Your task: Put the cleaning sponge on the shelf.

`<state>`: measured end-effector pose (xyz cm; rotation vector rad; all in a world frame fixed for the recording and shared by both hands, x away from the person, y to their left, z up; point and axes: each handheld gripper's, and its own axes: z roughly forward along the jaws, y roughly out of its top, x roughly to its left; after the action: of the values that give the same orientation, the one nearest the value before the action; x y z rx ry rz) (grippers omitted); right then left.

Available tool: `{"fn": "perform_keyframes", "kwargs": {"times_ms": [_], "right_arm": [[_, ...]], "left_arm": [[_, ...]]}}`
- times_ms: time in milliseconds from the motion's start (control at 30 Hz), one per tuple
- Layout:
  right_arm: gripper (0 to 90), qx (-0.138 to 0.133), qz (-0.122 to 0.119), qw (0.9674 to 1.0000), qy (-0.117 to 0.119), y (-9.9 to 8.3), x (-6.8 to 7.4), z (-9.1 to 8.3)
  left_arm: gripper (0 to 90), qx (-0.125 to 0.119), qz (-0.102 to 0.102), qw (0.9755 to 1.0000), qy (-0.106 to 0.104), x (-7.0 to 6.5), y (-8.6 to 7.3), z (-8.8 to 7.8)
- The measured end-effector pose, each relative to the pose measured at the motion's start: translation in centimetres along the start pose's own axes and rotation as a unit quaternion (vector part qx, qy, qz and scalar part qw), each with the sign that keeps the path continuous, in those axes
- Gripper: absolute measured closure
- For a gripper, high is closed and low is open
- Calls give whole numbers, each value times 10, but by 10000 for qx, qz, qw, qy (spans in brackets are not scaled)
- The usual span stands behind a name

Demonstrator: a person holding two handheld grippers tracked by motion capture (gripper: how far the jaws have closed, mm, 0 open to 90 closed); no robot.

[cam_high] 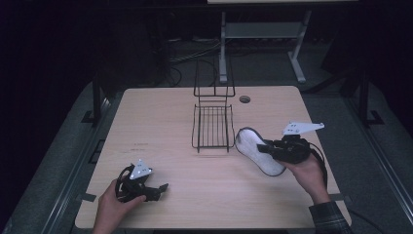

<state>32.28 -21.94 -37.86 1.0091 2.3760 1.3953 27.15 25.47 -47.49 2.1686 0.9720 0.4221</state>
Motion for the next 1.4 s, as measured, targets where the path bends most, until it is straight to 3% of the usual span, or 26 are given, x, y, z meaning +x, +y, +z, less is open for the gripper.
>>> {"fn": "perform_keyframes", "kwargs": {"times_ms": [367,1000,1400], "right_arm": [[746,-88,-38,10000,14,16,-2,12],[746,-115,-180,9997,117,51,-4,49],[746,-102,-83,9996,235,69,-10,74]], "left_arm": [[126,-6,-5,10000,3,0,0,0],[126,5,7,10000,2,0,0,0],[125,5,-3,10000,-3,0,0,0]]}}
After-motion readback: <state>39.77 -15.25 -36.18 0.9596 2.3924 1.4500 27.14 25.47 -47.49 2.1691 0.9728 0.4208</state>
